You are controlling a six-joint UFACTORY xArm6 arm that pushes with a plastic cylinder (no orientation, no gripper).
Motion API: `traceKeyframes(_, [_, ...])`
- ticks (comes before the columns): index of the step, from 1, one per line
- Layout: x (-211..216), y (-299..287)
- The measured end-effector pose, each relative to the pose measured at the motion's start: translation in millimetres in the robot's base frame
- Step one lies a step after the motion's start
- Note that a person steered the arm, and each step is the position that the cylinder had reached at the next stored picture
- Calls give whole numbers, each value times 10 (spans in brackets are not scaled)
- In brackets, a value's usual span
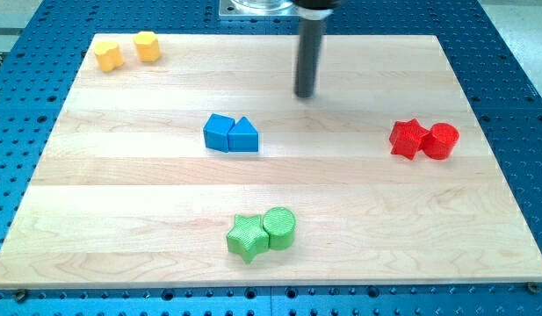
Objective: Nudge the yellow heart
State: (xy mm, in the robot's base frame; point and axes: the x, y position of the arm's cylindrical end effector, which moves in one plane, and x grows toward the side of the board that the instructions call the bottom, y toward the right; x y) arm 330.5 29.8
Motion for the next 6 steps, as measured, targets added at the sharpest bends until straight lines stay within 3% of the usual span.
traceKeyframes(1, [0, -292])
traceKeyframes(2, [45, -973])
traceKeyframes(4, [45, -1231])
traceKeyframes(6, [46, -2368])
